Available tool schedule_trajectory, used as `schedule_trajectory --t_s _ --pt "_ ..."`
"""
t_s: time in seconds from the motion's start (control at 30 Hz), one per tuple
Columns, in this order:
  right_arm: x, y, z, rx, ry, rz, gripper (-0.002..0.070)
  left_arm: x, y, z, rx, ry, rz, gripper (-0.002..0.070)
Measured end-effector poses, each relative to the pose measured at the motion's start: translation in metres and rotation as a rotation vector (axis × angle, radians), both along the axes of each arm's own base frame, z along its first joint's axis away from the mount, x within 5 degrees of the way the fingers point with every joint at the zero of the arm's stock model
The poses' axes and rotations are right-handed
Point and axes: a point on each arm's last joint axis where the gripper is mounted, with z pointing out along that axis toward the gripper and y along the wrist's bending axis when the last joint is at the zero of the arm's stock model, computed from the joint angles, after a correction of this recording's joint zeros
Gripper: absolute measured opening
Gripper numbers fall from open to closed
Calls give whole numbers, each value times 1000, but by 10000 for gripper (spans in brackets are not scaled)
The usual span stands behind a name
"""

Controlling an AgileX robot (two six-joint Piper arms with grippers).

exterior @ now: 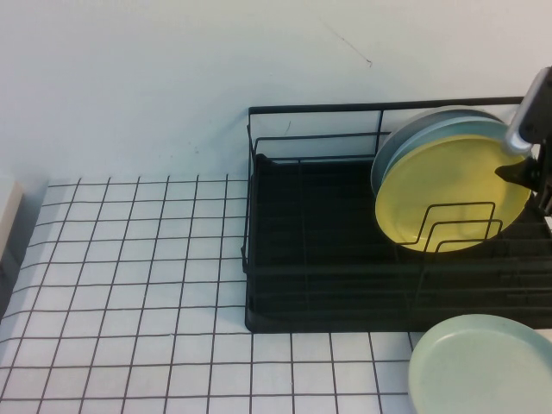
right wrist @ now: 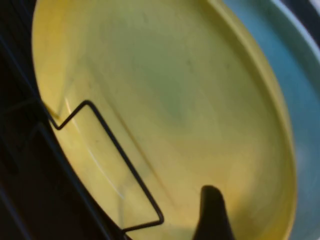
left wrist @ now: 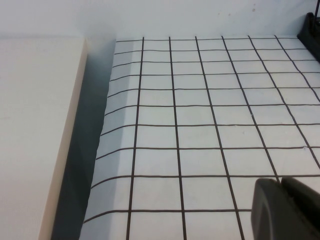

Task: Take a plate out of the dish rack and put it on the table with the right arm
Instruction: Grasp the plate from the shelf

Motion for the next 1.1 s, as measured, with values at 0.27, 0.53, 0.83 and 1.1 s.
schedule_trajectory --t_s 0.27,0.53,0.83,1.1 --pt "14 1 -19 9 36 2 442 0 0 0 0 0 0 -3" --pt "19 0 -25 -4 17 -17 169 0 0 0 0 0 0 -3" --pt "16 1 -17 17 3 -12 75 0 0 0 0 0 0 -3" --pt "-6 5 35 65 -111 5 66 0 0 0 0 0 0 -3"
